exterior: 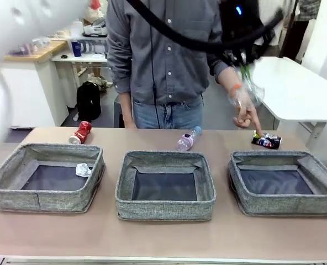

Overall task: Sort the waste into the appropriate baskets.
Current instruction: Place the picked waste into the Fabric basket indicated by the person.

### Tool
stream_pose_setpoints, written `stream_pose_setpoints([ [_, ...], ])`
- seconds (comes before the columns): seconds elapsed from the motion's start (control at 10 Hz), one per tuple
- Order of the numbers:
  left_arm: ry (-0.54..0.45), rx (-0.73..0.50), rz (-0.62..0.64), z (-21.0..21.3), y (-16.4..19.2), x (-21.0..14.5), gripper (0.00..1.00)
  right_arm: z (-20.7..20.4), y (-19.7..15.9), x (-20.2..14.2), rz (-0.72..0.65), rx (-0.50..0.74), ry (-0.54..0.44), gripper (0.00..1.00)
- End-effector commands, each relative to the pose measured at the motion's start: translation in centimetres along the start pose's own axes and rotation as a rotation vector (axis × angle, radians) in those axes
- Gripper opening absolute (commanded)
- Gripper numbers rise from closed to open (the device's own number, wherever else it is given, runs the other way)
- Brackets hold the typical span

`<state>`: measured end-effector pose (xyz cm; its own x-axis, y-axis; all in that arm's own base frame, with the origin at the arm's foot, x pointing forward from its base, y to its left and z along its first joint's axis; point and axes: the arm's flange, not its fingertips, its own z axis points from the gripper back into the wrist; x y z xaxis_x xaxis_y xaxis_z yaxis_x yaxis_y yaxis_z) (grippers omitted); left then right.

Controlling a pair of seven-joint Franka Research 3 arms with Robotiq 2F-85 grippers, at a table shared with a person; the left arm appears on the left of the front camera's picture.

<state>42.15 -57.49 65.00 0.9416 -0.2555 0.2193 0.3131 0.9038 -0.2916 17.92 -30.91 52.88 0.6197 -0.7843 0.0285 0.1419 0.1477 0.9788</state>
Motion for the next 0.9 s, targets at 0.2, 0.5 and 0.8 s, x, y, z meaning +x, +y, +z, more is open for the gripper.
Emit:
stream_pose_setpoints([
  [0.2, 0.362, 0.143, -0.171, -6.1, -5.0, -1.0, 0.00, -0.8, -2.4, -0.3, 0.013, 0.112, 0.081, 1.00],
  [0.5, 0.073, 0.055, -0.056, -6.2, -2.1, -1.7, 0.00, -0.2, -2.0, -0.7, -0.023, 0.075, 0.047, 1.00],
  [0.8, -0.111, 0.083, 0.029, -13.4, -4.0, -3.2, 0.00, -0.2, -2.0, -0.7, -0.023, 0.075, 0.047, 1.00],
])
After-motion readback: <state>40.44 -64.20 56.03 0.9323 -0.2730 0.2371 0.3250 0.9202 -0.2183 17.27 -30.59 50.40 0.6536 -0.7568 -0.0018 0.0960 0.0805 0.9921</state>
